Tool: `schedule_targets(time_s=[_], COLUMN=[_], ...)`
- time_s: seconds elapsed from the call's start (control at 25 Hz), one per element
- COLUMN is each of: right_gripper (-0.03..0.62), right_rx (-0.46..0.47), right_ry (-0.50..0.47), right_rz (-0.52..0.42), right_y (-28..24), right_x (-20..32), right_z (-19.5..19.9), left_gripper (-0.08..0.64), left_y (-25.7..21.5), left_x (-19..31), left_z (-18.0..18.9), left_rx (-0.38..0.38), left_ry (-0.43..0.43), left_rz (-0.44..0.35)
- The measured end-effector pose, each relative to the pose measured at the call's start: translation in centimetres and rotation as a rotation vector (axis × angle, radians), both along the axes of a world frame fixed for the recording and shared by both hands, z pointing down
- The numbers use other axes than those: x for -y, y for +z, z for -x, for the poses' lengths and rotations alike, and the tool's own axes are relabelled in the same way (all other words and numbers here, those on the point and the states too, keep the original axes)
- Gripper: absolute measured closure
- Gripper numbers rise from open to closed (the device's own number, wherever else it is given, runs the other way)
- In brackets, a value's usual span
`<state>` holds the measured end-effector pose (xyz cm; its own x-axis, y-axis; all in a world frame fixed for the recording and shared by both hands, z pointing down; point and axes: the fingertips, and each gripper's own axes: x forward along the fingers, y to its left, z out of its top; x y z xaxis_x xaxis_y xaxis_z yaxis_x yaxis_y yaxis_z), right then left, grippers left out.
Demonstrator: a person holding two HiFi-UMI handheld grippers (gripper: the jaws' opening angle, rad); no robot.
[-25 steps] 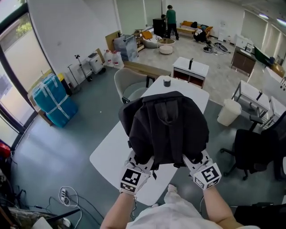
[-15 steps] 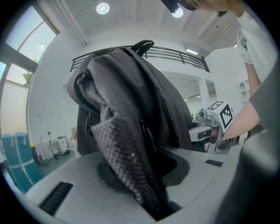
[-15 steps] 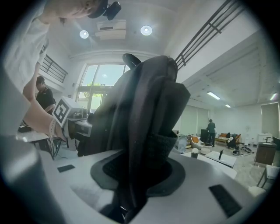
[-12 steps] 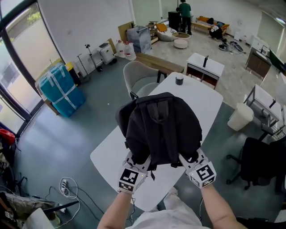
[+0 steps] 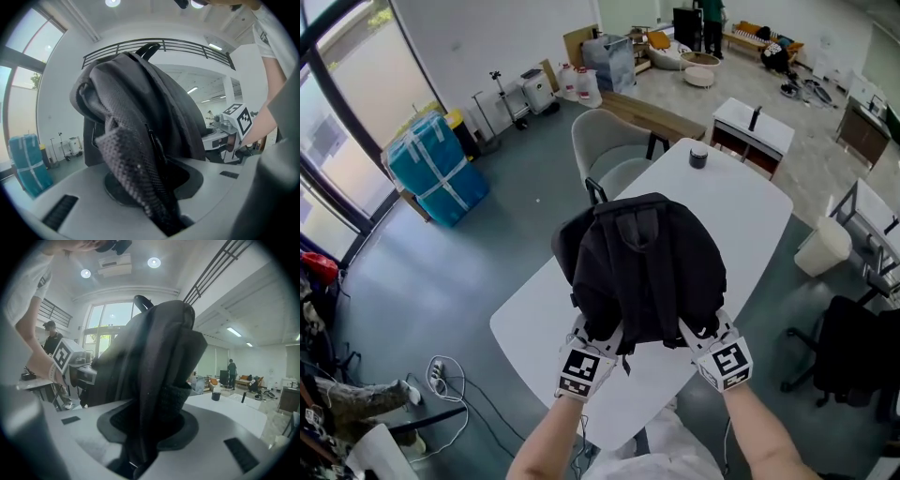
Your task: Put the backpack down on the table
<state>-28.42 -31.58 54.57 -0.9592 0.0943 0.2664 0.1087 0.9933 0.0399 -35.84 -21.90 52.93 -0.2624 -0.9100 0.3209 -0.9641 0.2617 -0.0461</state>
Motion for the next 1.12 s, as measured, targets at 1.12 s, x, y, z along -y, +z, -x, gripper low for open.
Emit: schedule_targets(time_s=[1.12], right_gripper=[0.454], right_rx=[-0.066], right_ry=[0.005], right_rz=[0.068], right_y=[10.5], right_x=[2.3], right_z=[3.2], left_gripper=[0.435], left_y=[9.6], left_x=[1.8], left_z=[2.8], left_rx=[-0.07], left_ry=[-0.012], left_rz=[0.041])
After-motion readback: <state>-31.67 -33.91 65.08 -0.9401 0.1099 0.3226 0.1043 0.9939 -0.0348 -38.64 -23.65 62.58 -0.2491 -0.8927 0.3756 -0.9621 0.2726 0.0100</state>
